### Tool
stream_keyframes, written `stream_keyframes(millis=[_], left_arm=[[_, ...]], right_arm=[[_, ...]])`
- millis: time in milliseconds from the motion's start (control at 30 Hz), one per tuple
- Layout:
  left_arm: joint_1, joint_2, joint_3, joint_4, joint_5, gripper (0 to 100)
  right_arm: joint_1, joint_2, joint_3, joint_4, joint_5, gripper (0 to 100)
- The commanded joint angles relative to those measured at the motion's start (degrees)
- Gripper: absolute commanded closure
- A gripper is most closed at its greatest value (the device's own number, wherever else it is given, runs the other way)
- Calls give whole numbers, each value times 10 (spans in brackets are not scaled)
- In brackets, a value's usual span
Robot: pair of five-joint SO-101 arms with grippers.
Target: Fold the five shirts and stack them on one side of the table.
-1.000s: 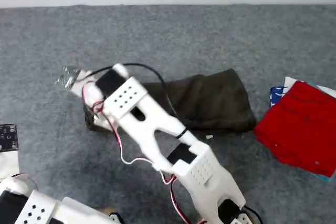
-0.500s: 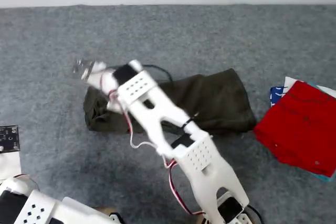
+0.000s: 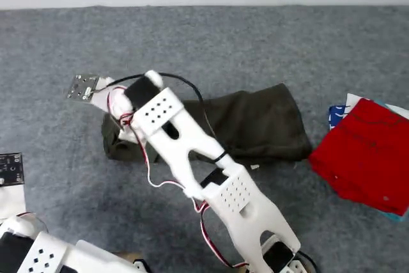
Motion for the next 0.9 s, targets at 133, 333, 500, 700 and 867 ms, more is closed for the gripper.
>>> stream_keyframes(millis=[133,333,500,700,867], left_arm=[[4,-5,-2,-1,4,985],[4,-5,-1,-1,5,985],[4,-5,-1,-1,5,985],[4,-5,-1,-1,5,985],[5,-5,22,-4,5,985]], right_arm=[[-29,-41,103,26,-48,983],[-38,-45,161,22,-69,983],[-1,-10,159,-54,-31,983],[46,-3,91,-185,20,986],[46,0,18,-211,19,987]])
